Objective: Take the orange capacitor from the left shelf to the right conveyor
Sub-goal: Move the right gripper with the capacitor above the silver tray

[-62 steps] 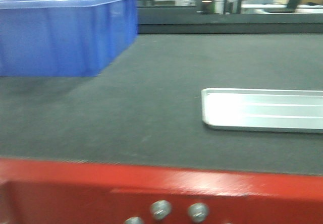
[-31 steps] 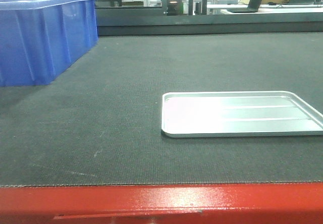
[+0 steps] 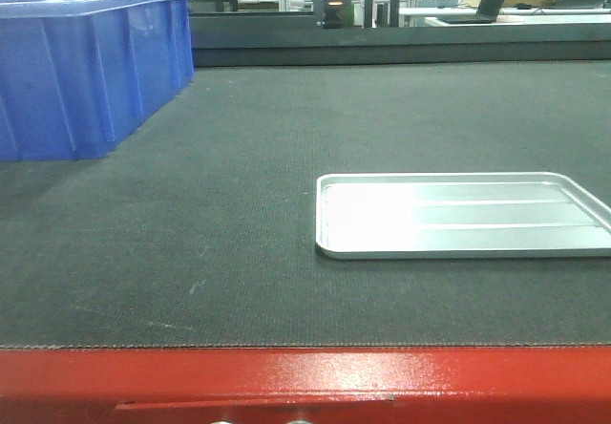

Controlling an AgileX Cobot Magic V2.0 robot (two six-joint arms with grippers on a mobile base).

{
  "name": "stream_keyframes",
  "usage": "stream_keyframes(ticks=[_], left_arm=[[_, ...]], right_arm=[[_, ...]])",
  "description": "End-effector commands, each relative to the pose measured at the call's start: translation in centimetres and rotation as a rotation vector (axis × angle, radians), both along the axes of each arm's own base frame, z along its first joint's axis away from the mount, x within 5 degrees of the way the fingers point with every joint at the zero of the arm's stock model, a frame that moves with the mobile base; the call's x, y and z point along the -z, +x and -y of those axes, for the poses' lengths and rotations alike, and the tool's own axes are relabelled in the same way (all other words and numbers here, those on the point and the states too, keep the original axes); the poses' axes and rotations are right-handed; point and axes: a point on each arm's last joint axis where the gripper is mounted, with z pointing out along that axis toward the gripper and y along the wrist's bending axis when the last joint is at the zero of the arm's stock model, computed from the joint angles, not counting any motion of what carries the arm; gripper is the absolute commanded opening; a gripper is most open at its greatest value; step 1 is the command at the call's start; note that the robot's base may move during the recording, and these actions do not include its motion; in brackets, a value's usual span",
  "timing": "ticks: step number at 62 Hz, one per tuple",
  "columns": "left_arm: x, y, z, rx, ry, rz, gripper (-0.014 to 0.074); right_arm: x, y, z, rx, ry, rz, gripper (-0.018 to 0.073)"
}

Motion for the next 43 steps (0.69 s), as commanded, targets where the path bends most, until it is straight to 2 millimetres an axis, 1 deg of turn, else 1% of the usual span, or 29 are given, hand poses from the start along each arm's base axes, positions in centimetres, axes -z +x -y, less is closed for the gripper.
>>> stream_keyframes(ticks=[1, 22, 27, 36, 43], left_arm=[[-1.0, -0.2, -0.1, -0.004, -0.011, 0.099, -0.0127], [-1.0, -0.2, -0.1, -0.004, -0.011, 0.099, -0.0127], [-1.0, -0.2, -0.1, -0.004, -0.011, 0.099, -0.0127], [-1.0, -0.2, -0.1, -0.004, -0.011, 0.099, -0.0127], [-1.0, -0.2, -0.1, -0.004, -0.011, 0.099, -0.0127]], right_arm=[[-1.6, -0.2, 0.0, 0.000, -0.008, 0.100, 0.0157], [-1.7, -0.2, 0.0, 0.000, -0.008, 0.112, 0.0157], [-1.8, 0.1, 0.0, -0.001, -0.008, 0.099, 0.0153], [-3.4, 2.7, -0.4, -0.005, -0.014, 0.031, 0.0153], [-4.5, 6.0, -1.0, -0.035, -0.020, 0.003, 0.0153]])
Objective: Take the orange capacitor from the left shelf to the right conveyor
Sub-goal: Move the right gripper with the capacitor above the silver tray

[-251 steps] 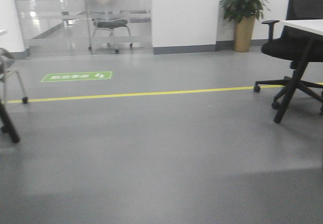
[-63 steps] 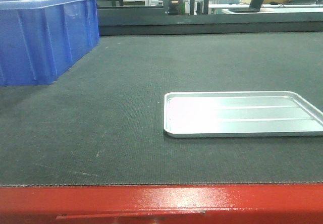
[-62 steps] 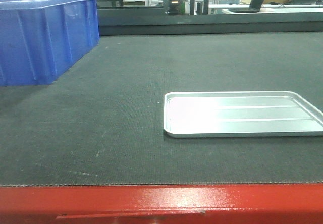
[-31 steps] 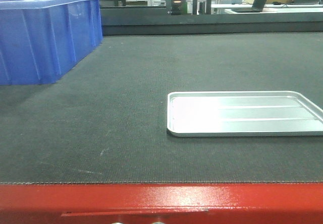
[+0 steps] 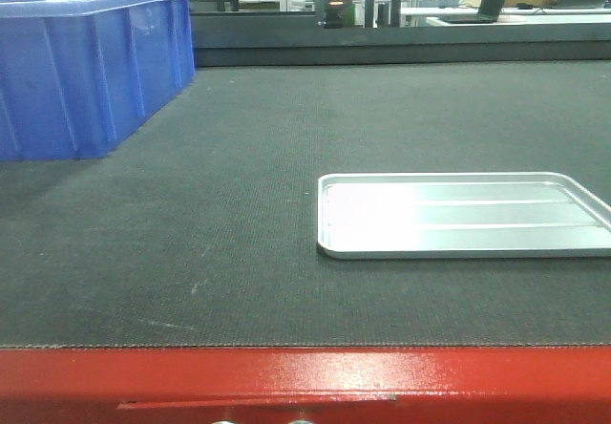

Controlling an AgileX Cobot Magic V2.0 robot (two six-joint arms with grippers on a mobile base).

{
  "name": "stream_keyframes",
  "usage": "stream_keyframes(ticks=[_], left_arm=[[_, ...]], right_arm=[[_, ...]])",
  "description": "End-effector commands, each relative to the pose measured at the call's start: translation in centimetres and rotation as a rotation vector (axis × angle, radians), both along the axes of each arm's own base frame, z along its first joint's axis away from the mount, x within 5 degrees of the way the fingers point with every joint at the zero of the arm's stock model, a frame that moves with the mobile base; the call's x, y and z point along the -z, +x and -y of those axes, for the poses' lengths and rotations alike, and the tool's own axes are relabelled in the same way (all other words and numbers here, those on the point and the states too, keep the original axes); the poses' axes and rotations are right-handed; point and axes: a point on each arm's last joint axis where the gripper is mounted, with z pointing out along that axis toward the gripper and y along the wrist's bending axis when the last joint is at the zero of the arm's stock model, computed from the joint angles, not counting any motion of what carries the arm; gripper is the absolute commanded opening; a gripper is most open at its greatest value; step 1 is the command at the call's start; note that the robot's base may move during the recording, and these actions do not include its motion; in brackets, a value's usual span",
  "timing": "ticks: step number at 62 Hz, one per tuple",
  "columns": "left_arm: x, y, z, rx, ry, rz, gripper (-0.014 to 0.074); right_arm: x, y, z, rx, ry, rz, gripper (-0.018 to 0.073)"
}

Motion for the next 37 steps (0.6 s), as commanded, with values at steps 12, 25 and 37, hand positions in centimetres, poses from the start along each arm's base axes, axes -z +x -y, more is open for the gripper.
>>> stream_keyframes(ticks=[12, 25, 37], left_arm=[[-1.0, -0.2, -0.1, -0.004, -0.011, 0.099, -0.0127], [-1.0, -0.2, -0.1, -0.004, -0.011, 0.099, -0.0127], [-1.0, -0.2, -0.1, -0.004, -0.011, 0.099, -0.0127]], right_arm=[[-2.3, 8.3, -3.2, -0.163, -0.001, 0.102, 0.0153], [0.7, 13.6, -5.8, -0.234, -0.006, 0.055, 0.0153], [5.6, 16.6, -7.0, -0.261, 0.013, 0.107, 0.0153]])
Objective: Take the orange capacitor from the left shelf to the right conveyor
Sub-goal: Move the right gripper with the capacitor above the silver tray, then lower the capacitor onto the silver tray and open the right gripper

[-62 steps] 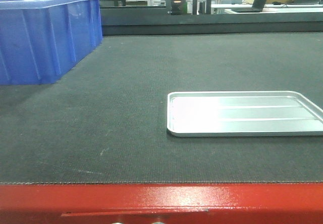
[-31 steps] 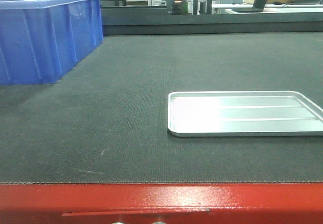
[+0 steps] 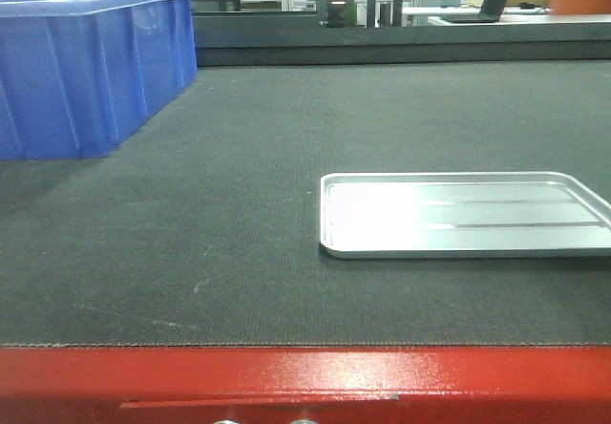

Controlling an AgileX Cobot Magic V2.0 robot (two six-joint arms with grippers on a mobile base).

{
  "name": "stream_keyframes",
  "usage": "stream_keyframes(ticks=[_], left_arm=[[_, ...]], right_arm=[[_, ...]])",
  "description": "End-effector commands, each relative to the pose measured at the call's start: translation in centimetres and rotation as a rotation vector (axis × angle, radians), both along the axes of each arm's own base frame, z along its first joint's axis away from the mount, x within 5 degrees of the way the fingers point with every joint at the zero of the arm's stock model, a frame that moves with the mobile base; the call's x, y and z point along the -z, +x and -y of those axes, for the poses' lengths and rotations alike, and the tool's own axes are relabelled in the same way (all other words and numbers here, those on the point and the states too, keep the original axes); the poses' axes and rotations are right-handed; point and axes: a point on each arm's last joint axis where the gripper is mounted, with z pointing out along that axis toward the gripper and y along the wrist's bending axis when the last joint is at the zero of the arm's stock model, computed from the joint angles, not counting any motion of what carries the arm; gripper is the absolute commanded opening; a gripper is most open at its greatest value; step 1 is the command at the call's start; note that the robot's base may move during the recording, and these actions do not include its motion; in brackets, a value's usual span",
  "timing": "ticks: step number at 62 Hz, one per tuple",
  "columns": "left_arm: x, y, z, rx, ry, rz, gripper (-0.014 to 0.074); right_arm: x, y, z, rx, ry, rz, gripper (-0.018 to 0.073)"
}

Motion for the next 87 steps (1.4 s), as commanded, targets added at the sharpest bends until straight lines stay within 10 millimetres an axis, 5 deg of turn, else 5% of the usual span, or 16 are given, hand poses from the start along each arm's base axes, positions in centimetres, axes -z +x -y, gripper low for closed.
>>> stream_keyframes(ticks=[1, 36, 67, 73, 87], left_arm=[[-1.0, -0.2, -0.1, -0.004, -0.011, 0.099, -0.0127], [-1.0, -0.2, -0.1, -0.004, -0.011, 0.099, -0.0127], [-1.0, -0.2, -0.1, -0.004, -0.011, 0.099, -0.0127], [-1.0, -0.2, -0.1, -0.004, -0.011, 0.099, -0.0127], [-1.0, -0.2, -0.1, -0.004, -0.011, 0.099, -0.0127]], right_arm=[[-0.4, 0.9, -0.5, -0.025, 0.047, 0.179, 0.0153], [8.4, 5.6, -2.8, -0.104, 0.006, 0.131, 0.0150], [11.8, 7.3, -3.2, -0.111, -0.062, 0.122, 0.0161], [11.7, 7.3, -3.2, -0.110, -0.058, 0.125, 0.0226], [11.7, 7.3, -3.2, -0.105, 0.018, 0.099, 0.0617]])
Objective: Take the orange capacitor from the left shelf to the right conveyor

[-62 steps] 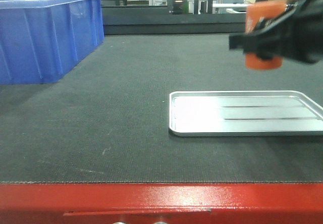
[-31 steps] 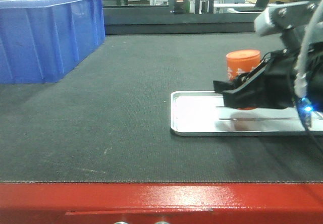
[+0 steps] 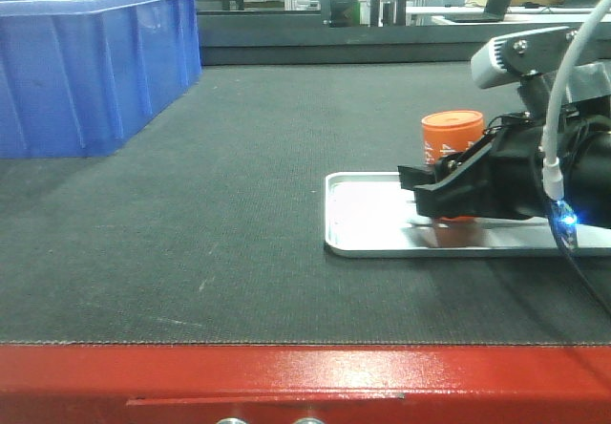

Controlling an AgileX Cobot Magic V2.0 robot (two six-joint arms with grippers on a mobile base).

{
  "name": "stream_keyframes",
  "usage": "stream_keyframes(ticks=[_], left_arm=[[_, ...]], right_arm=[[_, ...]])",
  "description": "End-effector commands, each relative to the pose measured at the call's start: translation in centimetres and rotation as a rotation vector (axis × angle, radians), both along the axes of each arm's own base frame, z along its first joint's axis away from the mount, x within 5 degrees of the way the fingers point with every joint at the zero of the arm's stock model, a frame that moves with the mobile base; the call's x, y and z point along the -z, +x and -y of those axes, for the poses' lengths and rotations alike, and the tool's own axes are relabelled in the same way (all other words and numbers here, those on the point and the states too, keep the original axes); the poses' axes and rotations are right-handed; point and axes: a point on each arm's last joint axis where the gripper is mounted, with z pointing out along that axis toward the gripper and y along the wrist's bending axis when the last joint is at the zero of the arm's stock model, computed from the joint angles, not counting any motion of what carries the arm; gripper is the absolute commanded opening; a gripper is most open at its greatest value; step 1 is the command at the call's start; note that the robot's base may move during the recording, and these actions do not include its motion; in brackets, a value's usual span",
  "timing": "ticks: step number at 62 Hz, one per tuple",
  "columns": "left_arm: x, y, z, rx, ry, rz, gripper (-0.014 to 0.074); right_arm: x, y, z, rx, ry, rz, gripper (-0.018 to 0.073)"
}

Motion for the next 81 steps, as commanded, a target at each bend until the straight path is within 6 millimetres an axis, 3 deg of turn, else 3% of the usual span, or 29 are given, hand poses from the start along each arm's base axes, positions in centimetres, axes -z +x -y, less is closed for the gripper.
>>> stream_keyframes(ticks=[1, 13, 31, 37, 53, 60, 78, 81], left_arm=[[-1.0, -0.2, -0.1, -0.004, -0.011, 0.099, -0.0127], [-1.0, -0.2, -0.1, -0.004, -0.011, 0.099, -0.0127], [-1.0, -0.2, -0.1, -0.004, -0.011, 0.099, -0.0127], [-1.0, -0.2, -0.1, -0.004, -0.011, 0.099, -0.0127], [-1.0, -0.2, -0.1, -0.004, -0.011, 0.099, -0.0127], [-1.0, -0.2, -0.1, -0.004, -0.011, 0.099, -0.0127], [-1.0, -0.2, -0.1, -0.004, -0.011, 0.099, -0.0127], [-1.0, -0.2, -0.1, -0.004, -0.011, 0.099, -0.0127]], right_arm=[[-2.4, 0.5, -0.1, -0.003, 0.083, 0.133, 0.0625], [-2.8, 0.2, 0.0, 0.002, 0.106, 0.113, 0.0615], [-6.3, -2.3, 0.9, 0.011, 0.119, 0.126, 0.0615], [-8.1, -3.4, 1.3, 0.017, 0.096, 0.100, 0.0615], [-15.4, -7.8, 3.2, 0.062, 0.069, 0.155, 0.0601], [-17.7, -10.2, 4.2, 0.090, 0.051, 0.143, 0.0491], [-20.8, -16.0, 6.4, 0.130, 0.064, 0.199, 0.0043], [-21.1, -16.8, 6.7, 0.132, 0.073, 0.223, 0.0034]])
